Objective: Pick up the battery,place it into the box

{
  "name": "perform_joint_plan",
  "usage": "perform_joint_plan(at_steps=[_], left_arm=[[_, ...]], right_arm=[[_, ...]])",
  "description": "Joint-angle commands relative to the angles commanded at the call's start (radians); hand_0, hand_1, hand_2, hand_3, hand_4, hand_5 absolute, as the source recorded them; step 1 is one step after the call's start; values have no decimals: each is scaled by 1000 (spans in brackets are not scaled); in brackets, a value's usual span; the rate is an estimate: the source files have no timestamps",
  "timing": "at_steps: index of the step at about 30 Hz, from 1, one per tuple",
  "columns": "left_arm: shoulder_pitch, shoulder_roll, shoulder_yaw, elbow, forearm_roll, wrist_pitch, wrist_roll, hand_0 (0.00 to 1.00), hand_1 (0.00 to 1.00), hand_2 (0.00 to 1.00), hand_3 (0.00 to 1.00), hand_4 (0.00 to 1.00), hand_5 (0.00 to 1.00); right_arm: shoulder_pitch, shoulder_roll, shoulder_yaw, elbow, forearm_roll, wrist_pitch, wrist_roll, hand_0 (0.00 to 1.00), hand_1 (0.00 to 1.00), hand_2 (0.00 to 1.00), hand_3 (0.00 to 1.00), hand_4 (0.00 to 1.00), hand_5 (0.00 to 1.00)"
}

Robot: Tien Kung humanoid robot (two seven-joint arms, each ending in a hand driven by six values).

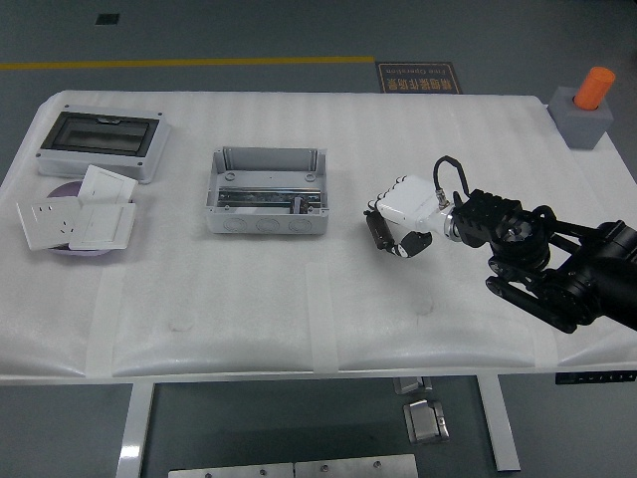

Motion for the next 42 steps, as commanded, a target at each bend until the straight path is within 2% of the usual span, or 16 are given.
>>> perform_joint_plan(at_steps=[4, 9, 11, 15, 21, 26, 31, 37, 42], left_arm=[[0, 0, 2, 0, 4, 4, -2, 591, 617, 486, 616, 525, 463], [4, -2, -2, 1, 8, 4, 0, 591, 617, 488, 617, 528, 464], [5, -2, -4, 2, 9, 4, 0, 591, 617, 488, 617, 528, 464], [6, -4, -9, 2, 12, 3, 2, 592, 618, 491, 618, 529, 464], [8, -4, -17, 3, 19, 2, 4, 592, 618, 491, 619, 530, 462], [7, -4, -20, 2, 22, 2, 4, 592, 618, 492, 618, 531, 460], [4, -3, -23, 1, 27, 1, 5, 592, 618, 494, 618, 531, 460], [0, 0, -24, 1, 30, 0, 6, 592, 619, 493, 618, 532, 459], [-1, 1, -27, 1, 35, -2, 10, 592, 618, 493, 618, 533, 459]], right_arm=[[11, -16, -60, 18, 51, -78, -46, 775, 666, 599, 629, 381, 248], [42, -38, -157, 72, 119, -191, -127, 776, 665, 598, 630, 376, 241], [53, -37, -185, 91, 134, -233, -150, 776, 665, 598, 630, 376, 241], [78, -12, -178, 118, 128, -296, -176, 768, 665, 594, 630, 378, 241], [97, 58, -129, 98, 128, -318, -183, 773, 665, 594, 631, 380, 241], [103, 139, -81, 26, 177, -330, -173, 769, 665, 595, 630, 382, 239], [99, 203, -38, -45, 248, -336, -164, 769, 666, 595, 631, 384, 237], [93, 246, -27, -97, 303, -335, -160, 764, 667, 595, 631, 386, 239], [88, 276, -30, -126, 341, -311, -151, 764, 664, 586, 630, 389, 235]])
